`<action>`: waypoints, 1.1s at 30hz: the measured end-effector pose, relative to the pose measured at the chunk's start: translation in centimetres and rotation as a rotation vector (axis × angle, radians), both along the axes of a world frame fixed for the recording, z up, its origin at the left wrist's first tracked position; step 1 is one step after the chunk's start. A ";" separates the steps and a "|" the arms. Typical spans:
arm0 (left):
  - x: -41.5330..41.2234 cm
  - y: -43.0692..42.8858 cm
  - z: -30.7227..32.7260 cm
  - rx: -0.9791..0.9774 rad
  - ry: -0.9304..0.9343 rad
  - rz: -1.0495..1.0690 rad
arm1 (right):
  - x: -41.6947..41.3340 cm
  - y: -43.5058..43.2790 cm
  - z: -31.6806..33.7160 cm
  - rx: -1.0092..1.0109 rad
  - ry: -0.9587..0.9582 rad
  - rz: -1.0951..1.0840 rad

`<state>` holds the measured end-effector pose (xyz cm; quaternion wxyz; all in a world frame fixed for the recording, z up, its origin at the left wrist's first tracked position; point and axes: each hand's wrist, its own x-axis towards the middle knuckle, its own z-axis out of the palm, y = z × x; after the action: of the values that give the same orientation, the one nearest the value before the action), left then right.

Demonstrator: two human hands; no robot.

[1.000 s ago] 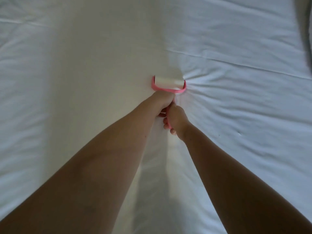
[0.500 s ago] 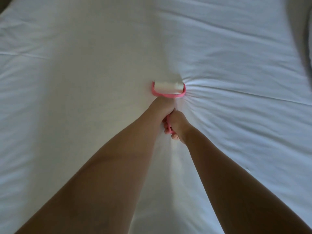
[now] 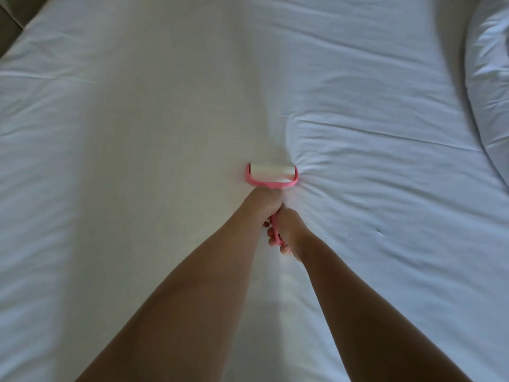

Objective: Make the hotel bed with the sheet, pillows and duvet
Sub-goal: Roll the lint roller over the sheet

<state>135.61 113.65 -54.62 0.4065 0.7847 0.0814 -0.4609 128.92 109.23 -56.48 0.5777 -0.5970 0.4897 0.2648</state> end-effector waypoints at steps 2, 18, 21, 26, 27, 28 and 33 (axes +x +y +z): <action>-2.6 1.1 -0.2 0.048 0.026 -0.053 | -2.6 1.2 0.0 -0.005 0.004 0.014; -19.7 8.7 0.7 0.151 0.218 -0.198 | -21.0 8.7 1.6 0.023 0.070 -0.021; -22.7 10.1 0.7 0.133 0.212 -0.211 | -23.8 10.2 2.0 0.043 0.083 -0.045; -25.6 11.7 0.6 0.018 0.098 -0.249 | -27.3 11.4 2.9 -0.025 -0.029 -0.124; -25.9 11.8 0.5 -0.030 0.041 -0.243 | -27.8 11.3 3.3 -0.071 -0.088 -0.157; -26.2 11.9 0.4 -0.077 -0.021 -0.235 | -28.2 11.2 3.6 -0.114 -0.143 -0.197; -27.1 9.9 1.0 -0.246 -0.190 -0.274 | -29.4 9.3 5.2 -0.234 -0.265 -0.337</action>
<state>108.48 123.56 -53.58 0.4384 0.7729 -0.1216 -0.4423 99.54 118.56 -51.31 0.5997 -0.5992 0.5297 0.0259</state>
